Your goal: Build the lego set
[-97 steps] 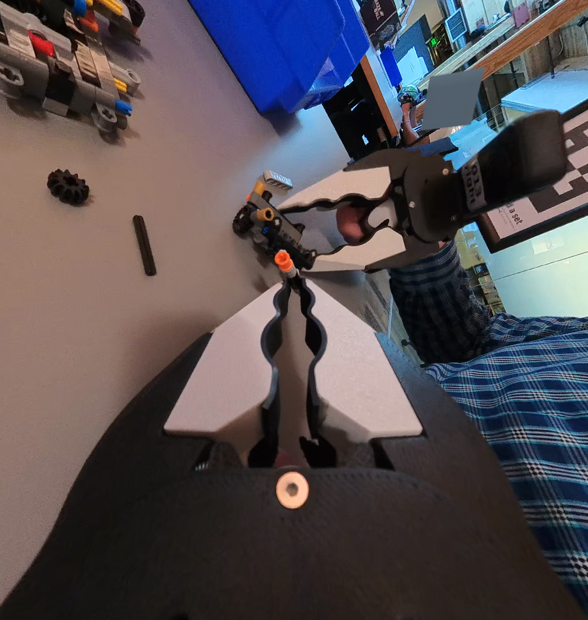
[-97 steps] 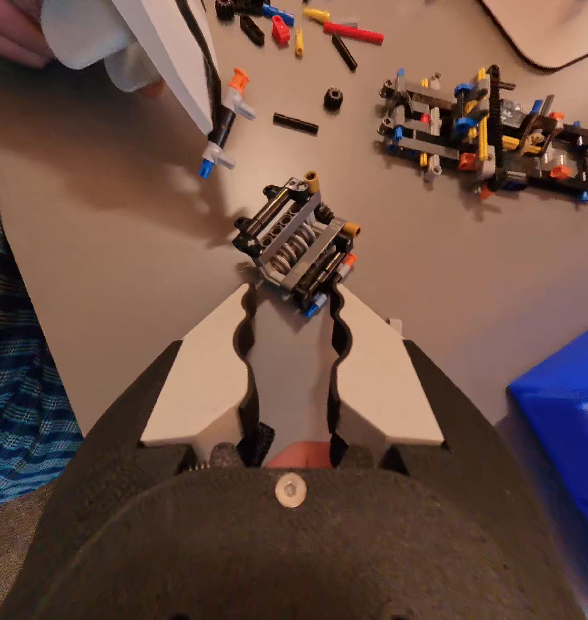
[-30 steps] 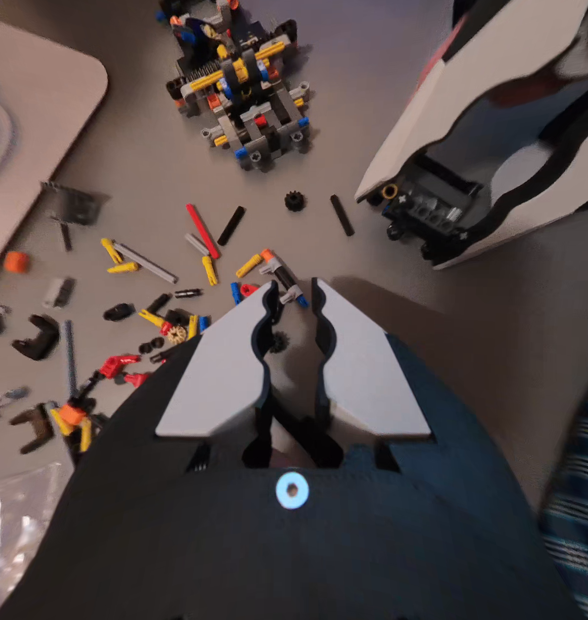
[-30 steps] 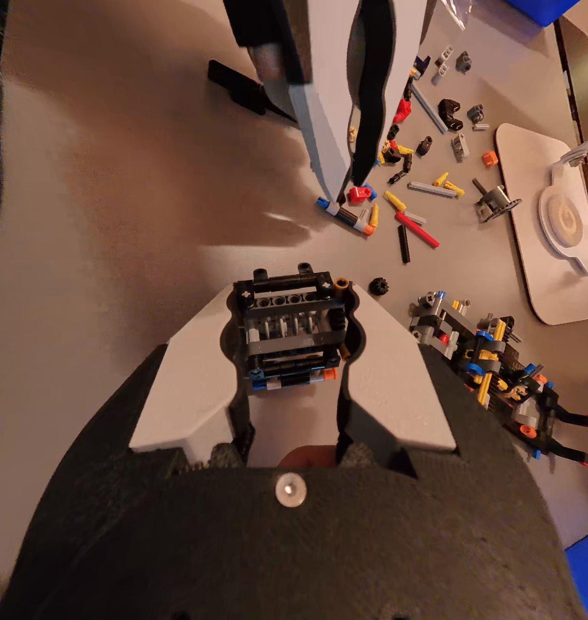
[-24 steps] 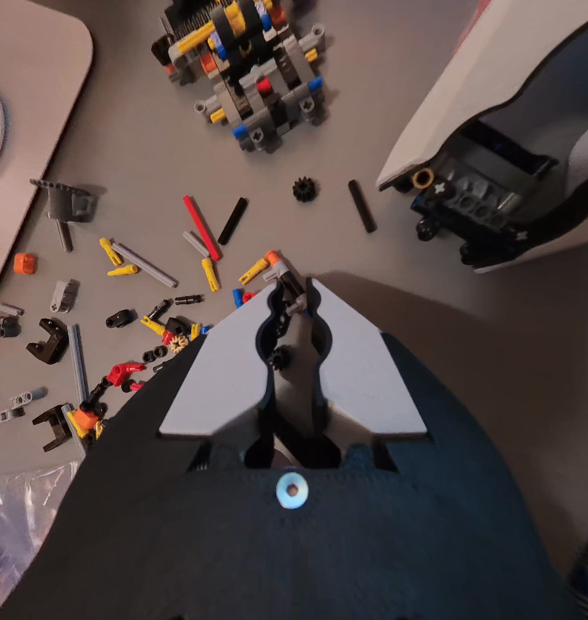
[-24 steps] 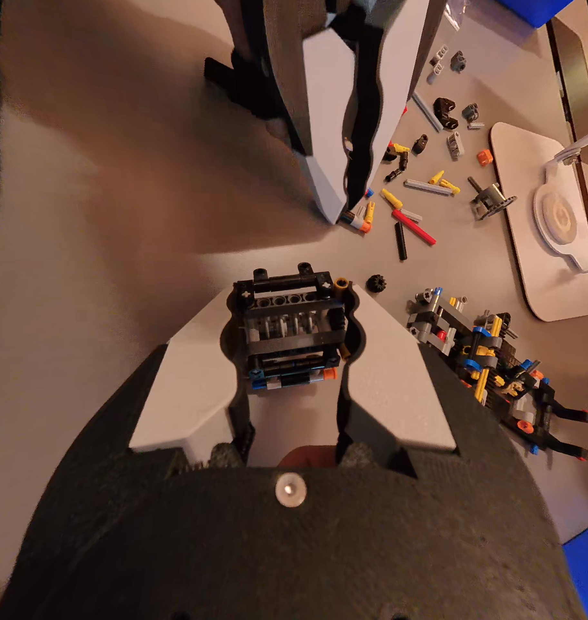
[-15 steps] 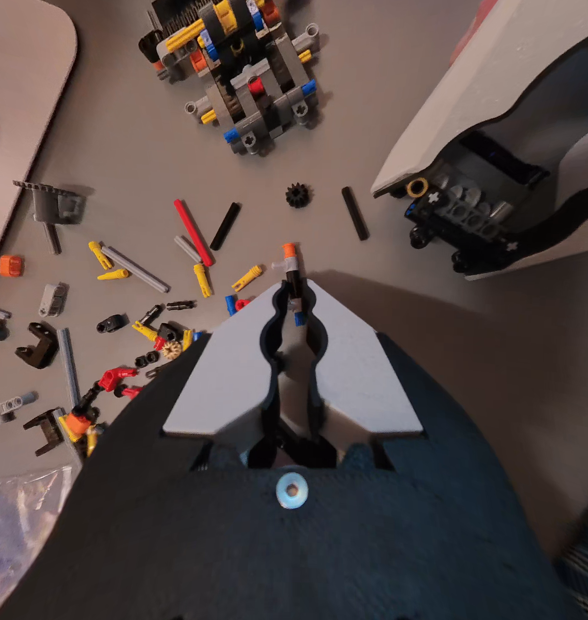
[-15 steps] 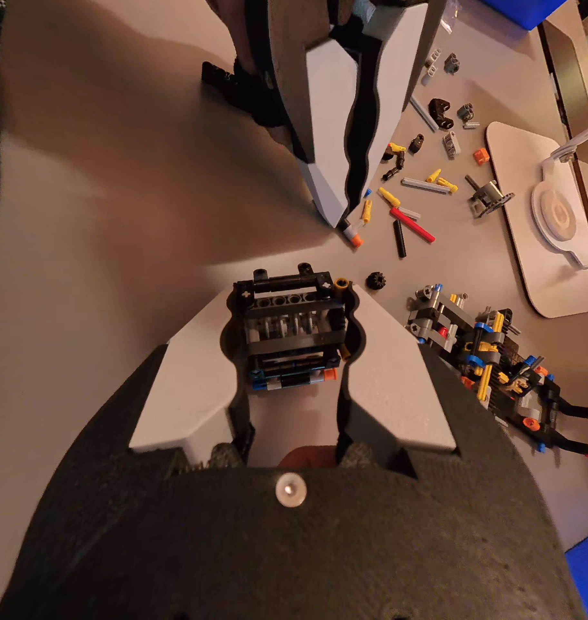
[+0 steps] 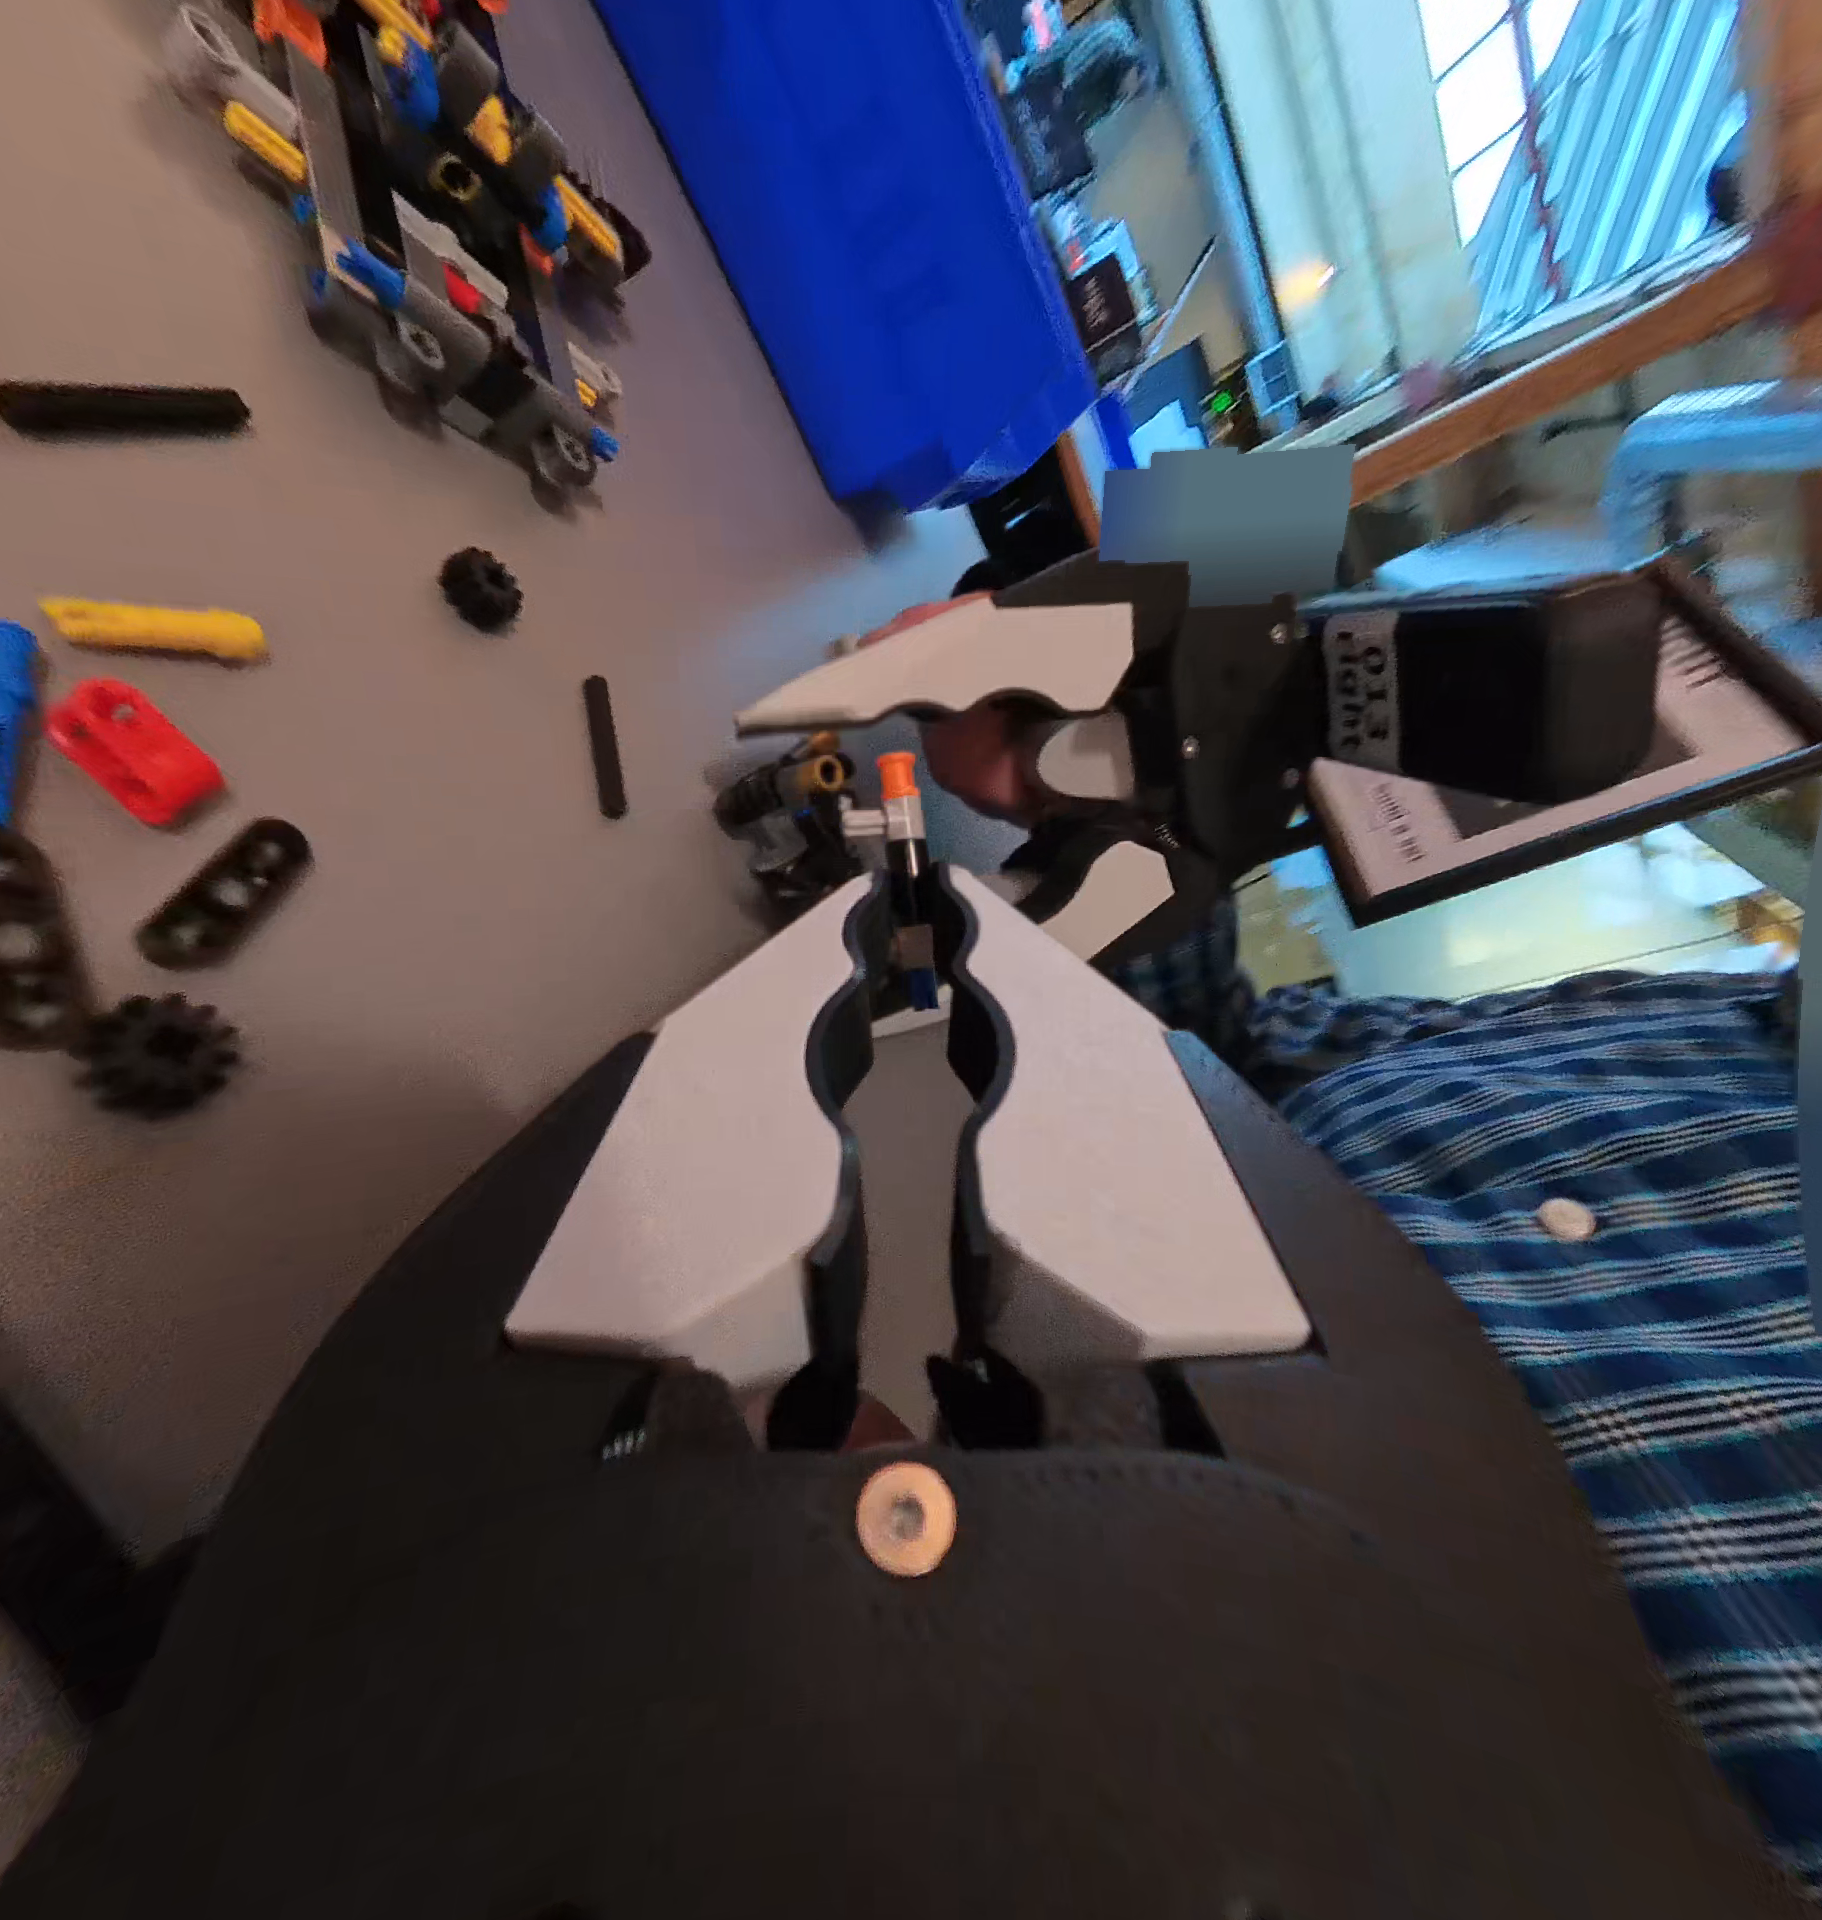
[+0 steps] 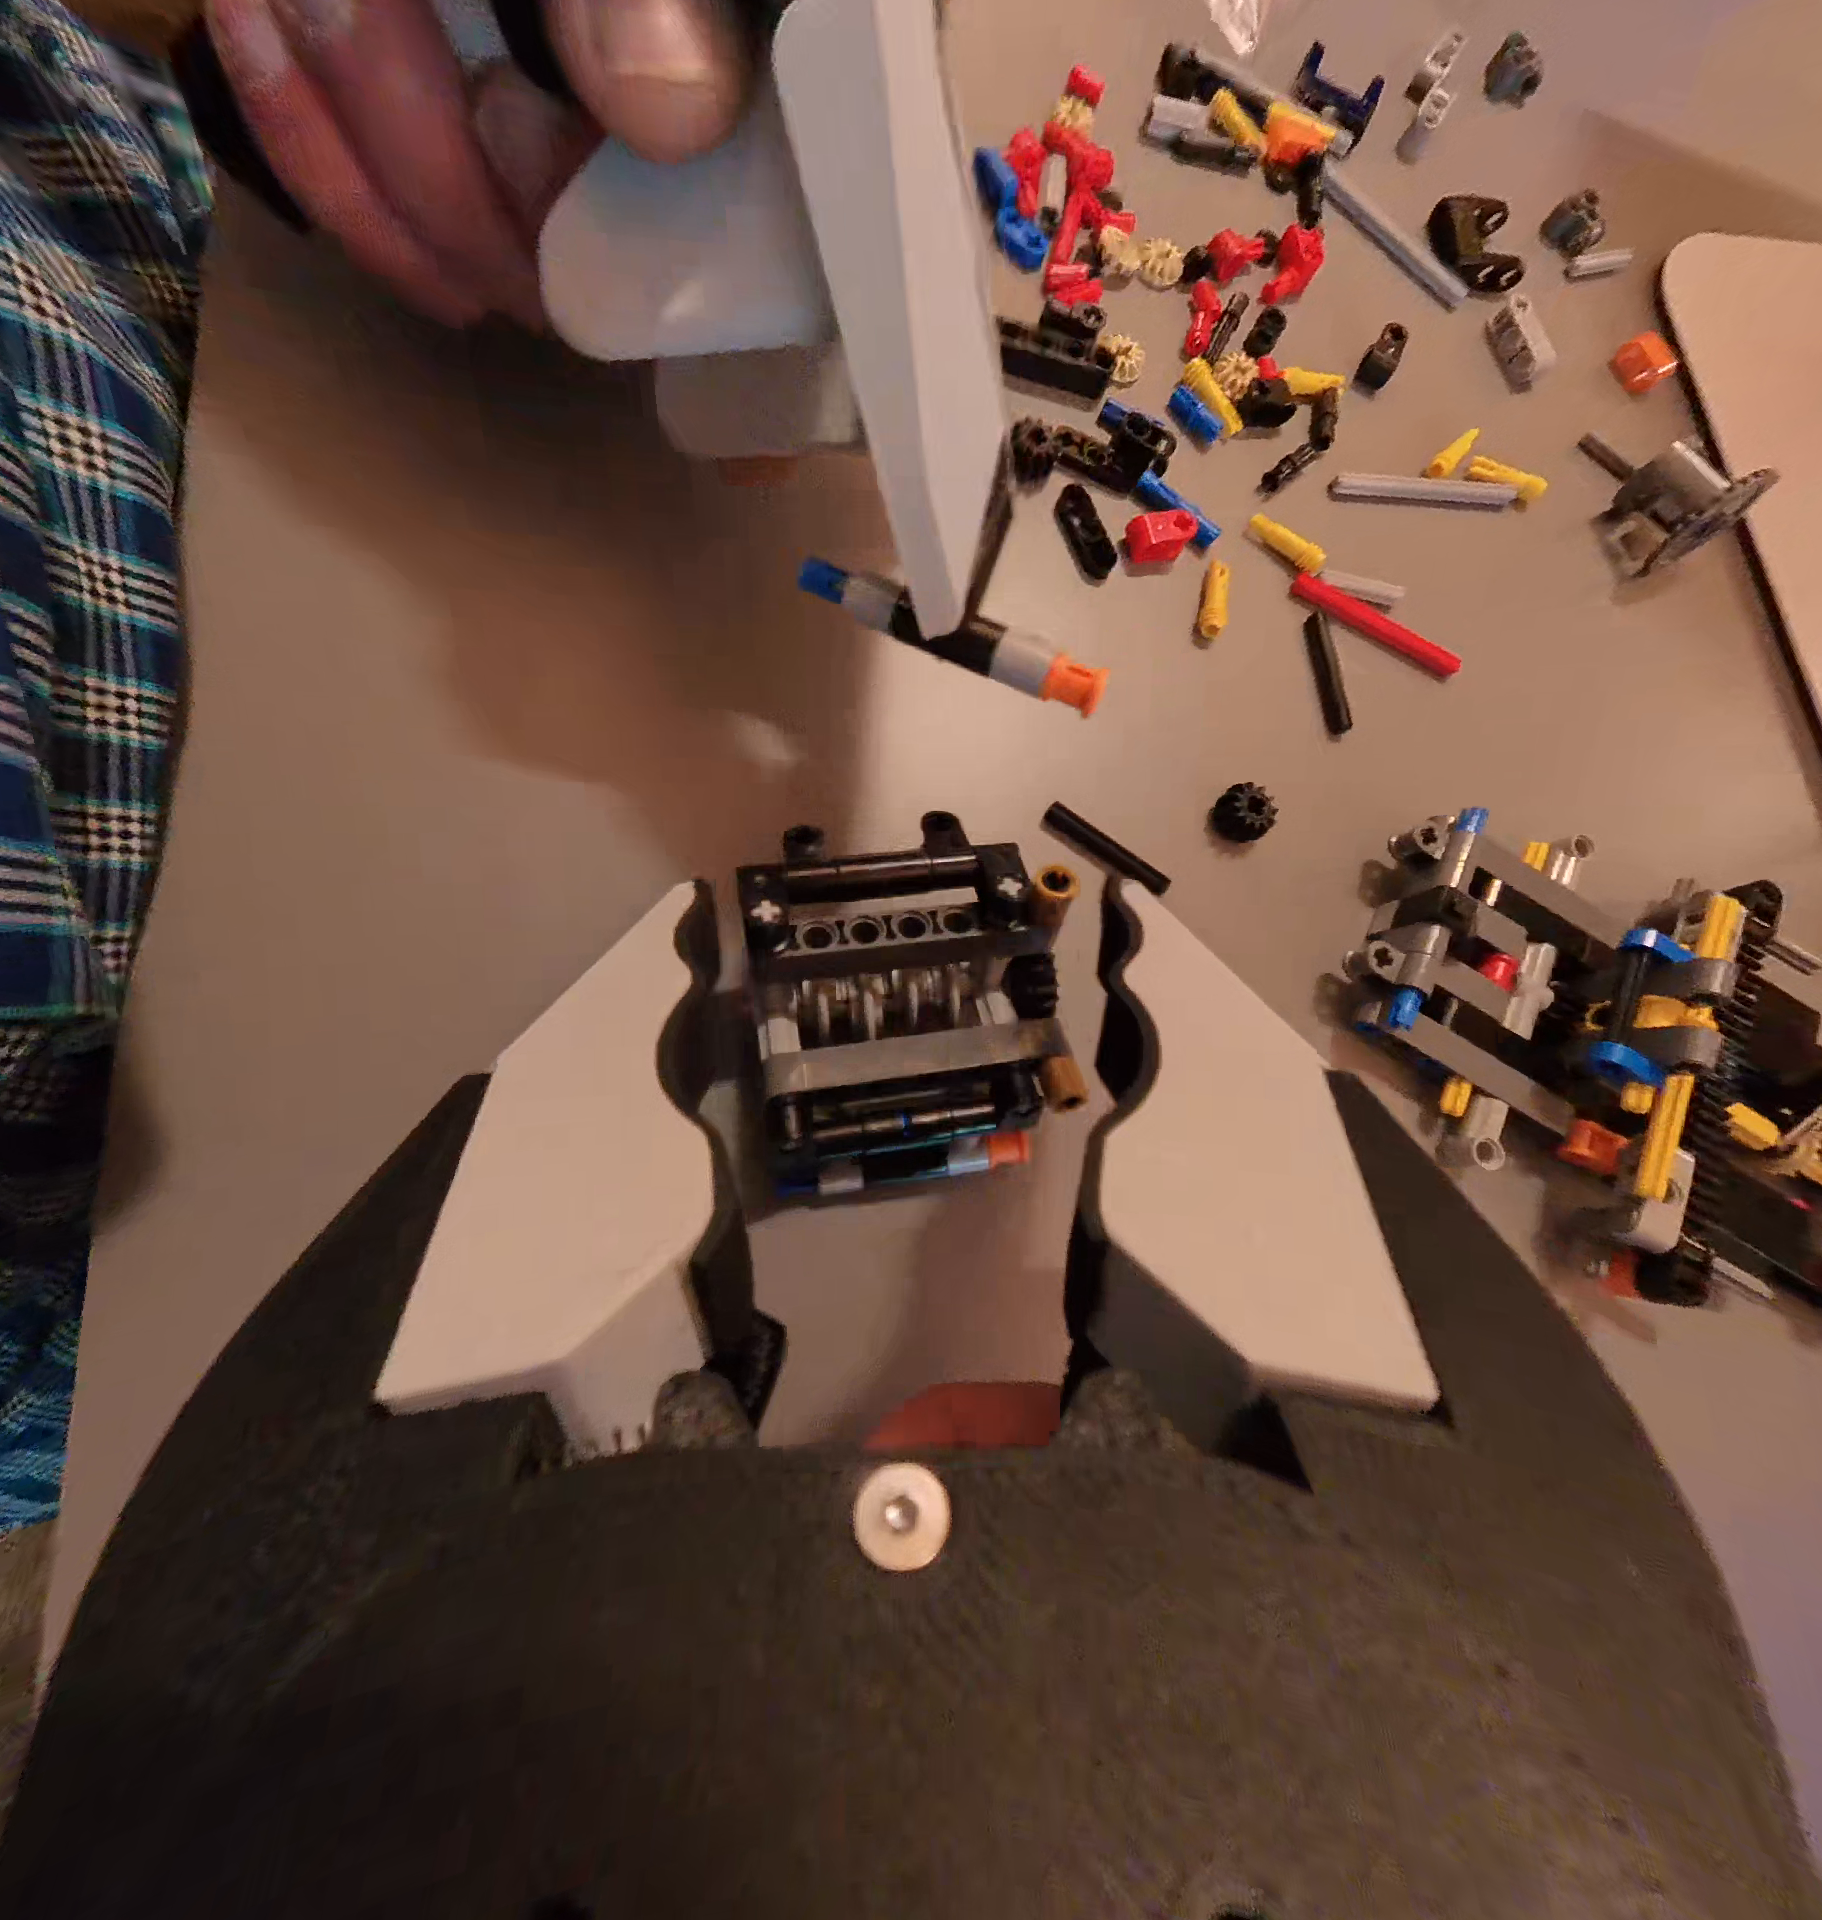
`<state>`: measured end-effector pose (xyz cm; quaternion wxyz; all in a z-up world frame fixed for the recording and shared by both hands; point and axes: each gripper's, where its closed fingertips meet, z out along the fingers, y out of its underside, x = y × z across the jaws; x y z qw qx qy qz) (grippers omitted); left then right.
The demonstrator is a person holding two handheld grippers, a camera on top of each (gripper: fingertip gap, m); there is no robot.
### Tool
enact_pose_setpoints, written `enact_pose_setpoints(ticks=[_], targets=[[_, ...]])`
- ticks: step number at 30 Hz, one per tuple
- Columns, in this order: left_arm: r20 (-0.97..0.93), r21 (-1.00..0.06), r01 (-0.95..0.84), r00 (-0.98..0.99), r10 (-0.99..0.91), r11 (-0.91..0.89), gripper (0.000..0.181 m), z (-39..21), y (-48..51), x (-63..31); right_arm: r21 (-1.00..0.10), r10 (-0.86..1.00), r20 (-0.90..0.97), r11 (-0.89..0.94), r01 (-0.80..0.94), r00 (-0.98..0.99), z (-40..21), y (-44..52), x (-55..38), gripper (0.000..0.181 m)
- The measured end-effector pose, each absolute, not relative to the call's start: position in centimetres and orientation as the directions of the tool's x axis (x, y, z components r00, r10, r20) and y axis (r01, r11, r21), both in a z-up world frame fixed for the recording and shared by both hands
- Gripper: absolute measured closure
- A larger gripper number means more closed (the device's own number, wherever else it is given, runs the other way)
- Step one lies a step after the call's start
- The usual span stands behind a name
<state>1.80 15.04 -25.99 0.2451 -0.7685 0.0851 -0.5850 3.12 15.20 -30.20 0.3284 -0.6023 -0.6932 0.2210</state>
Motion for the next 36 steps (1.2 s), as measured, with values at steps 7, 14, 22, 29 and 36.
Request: enact_pose_setpoints(ticks=[7,14,22,29,36], targets=[[0.942,-0.329,0.335,0.057,-0.33,-0.883,0.177,-23.5,15.7,1.9,-0.804,0.938,0.342,0.263,0.533,0.052,-24.9,15.8,1.7,0.107],[0.947,-0.257,0.372,-0.088,-0.31,-0.892,0.177,-22.3,15.0,2.9,-0.863,0.927,0.348,0.258,0.435,0.142,-23.9,15.6,0.1,0.129],[0.942,-0.316,0.386,0.016,-0.336,-0.867,0.16,-22.9,15.6,2.4,-0.845,0.924,0.359,0.259,0.468,0.136,-24.1,15.8,0.2,0.13],[0.489,-0.785,0.013,0.627,-0.606,-0.62,0.151,-24.4,16.7,1.6,-0.691,0.849,0.509,0.306,0.655,0.141,-25.6,17.3,0.5,0.13],[0.283,-0.808,-0.175,0.721,-0.632,-0.562,0.175,-25.4,16.9,2.2,-0.58,0.781,0.607,0.312,0.752,0.144,-26.4,17.9,0.3,0.131]])
